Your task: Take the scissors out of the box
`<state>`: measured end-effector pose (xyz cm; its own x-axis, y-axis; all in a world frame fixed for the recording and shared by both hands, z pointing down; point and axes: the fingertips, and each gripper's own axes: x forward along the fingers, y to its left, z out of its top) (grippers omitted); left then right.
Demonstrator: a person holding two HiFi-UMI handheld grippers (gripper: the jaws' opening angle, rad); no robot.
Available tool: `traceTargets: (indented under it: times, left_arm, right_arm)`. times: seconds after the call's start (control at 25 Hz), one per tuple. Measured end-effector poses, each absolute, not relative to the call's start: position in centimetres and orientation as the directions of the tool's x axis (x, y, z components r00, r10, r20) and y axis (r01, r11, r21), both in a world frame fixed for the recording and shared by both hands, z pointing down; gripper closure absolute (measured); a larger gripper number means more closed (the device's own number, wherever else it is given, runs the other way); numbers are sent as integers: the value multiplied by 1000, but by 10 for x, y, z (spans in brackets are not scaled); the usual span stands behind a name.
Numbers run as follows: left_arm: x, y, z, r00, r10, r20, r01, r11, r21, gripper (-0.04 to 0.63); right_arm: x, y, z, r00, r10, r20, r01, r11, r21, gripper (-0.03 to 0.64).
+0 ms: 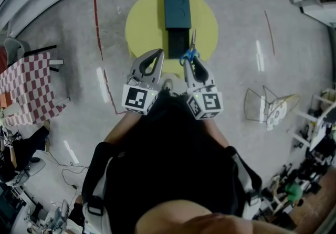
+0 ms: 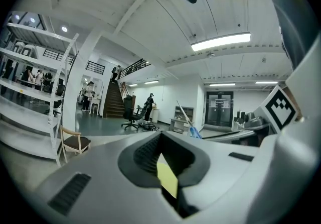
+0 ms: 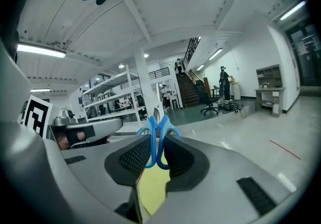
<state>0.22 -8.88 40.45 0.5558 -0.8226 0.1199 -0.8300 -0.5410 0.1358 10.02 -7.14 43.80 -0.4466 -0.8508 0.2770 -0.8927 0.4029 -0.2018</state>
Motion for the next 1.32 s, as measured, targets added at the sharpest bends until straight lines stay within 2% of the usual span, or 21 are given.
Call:
traceTargets:
  times: [1.32]
  left_arm:
    - [-17, -84, 409, 589, -800, 112, -805, -570, 164, 609]
  right_arm:
    - [80, -64, 442, -419, -857, 300, -907, 378, -186, 535]
